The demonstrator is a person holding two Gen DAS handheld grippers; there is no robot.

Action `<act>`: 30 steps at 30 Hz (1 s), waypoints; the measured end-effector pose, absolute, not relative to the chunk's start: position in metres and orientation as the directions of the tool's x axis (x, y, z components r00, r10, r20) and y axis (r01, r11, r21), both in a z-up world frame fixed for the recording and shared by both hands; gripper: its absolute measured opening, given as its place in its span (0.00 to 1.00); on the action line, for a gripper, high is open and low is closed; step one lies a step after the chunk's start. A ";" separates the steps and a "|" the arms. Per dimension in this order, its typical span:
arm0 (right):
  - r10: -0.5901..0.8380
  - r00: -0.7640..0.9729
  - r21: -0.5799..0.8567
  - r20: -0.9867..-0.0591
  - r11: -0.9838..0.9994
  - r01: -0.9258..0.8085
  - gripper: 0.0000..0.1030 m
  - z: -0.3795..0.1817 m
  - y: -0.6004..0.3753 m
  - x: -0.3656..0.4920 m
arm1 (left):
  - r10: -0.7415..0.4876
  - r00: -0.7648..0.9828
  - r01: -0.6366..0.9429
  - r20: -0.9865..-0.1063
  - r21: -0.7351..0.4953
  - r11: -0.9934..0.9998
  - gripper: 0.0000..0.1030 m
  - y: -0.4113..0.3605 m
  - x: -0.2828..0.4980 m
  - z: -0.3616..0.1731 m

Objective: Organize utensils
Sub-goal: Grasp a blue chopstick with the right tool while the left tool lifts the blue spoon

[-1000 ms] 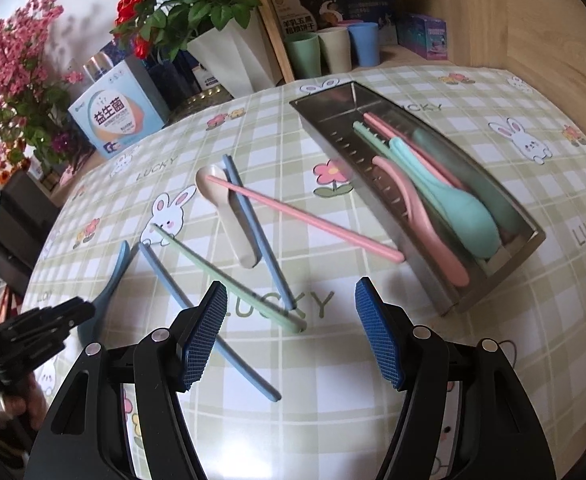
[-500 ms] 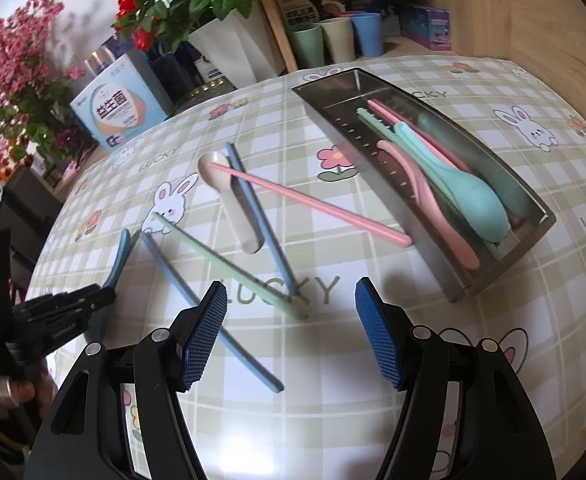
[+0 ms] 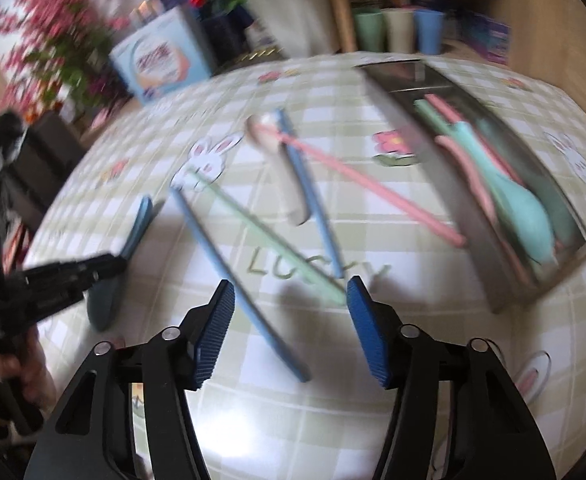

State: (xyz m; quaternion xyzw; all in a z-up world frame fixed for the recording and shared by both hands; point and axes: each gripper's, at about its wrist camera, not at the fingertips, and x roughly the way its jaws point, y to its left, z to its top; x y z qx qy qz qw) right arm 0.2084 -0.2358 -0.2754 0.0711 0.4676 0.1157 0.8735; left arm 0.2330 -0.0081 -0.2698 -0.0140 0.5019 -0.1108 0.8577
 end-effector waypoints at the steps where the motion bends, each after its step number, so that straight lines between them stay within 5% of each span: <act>1: 0.273 0.531 0.219 -0.802 0.962 -0.163 0.46 -0.275 -0.229 0.210 | -0.211 0.471 0.176 -0.857 -0.143 0.974 0.16 -0.007 0.231 -0.269; 8: 0.326 0.493 0.177 -0.807 0.929 -0.325 0.28 -0.278 -0.187 0.239 | -0.247 0.487 0.174 -0.838 -0.184 0.967 0.10 0.002 0.219 -0.265; 13: 0.334 0.470 0.193 -0.817 0.926 -0.324 0.22 -0.287 -0.177 0.253 | -0.268 0.489 0.178 -0.830 -0.206 0.962 0.08 0.007 0.215 -0.263; 16: 0.326 0.478 0.205 -0.816 0.935 -0.288 0.10 -0.288 -0.182 0.252 | -0.276 0.488 0.175 -0.828 -0.217 0.960 0.08 0.009 0.214 -0.263; 30: 0.353 0.511 0.301 -0.784 0.936 -0.183 0.06 -0.295 -0.204 0.223 | -0.277 0.481 0.180 -0.832 -0.215 0.960 0.11 0.003 0.212 -0.270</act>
